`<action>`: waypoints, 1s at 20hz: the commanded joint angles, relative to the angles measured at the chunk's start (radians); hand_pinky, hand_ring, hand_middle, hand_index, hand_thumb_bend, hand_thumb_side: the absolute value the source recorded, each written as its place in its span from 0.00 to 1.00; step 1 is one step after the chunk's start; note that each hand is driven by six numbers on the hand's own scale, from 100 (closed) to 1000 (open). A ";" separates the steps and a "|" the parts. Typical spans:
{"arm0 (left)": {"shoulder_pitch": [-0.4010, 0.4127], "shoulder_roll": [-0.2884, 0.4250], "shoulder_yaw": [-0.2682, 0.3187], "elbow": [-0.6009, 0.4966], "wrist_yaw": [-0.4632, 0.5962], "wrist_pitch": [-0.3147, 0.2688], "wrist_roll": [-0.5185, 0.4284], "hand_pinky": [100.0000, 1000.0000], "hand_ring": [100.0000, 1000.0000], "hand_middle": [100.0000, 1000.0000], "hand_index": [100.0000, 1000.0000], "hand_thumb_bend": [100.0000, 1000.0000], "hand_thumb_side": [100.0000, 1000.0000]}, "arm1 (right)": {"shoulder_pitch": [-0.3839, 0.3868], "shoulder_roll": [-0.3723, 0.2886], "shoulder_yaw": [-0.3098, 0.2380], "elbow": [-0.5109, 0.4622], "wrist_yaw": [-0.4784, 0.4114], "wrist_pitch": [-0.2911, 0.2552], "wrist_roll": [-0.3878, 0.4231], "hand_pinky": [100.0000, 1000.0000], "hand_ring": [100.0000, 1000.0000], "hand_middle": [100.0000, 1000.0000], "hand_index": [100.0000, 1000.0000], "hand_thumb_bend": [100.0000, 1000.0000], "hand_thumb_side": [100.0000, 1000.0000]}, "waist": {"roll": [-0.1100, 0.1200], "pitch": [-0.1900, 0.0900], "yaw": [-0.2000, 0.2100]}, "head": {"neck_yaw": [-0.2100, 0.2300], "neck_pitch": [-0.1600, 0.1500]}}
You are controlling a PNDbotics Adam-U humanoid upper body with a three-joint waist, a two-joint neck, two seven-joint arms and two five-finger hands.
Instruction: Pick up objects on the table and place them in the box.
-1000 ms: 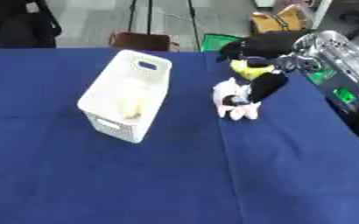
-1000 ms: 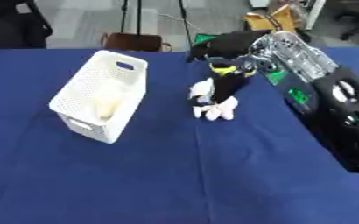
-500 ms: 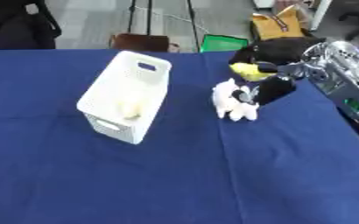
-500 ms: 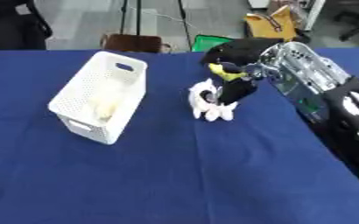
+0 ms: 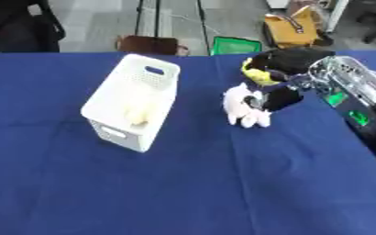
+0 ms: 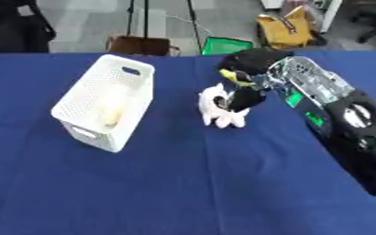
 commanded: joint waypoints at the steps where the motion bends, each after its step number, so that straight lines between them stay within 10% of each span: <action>1: -0.012 0.017 0.000 -0.014 0.003 -0.001 -0.004 0.70 0.66 0.67 0.66 0.00 0.48 | -0.026 0.002 -0.005 0.040 0.023 -0.003 0.007 0.96 1.00 0.98 1.00 0.47 0.69 | 0.002 -0.014 0.002 | -0.002 -0.010; 20: -0.012 0.010 -0.003 -0.014 0.009 -0.002 -0.013 0.70 0.66 0.67 0.66 0.00 0.48 | -0.049 0.070 -0.036 0.211 0.107 -0.009 -0.039 0.96 1.00 0.95 1.00 0.42 0.70 | 0.004 -0.008 0.006 | -0.009 -0.019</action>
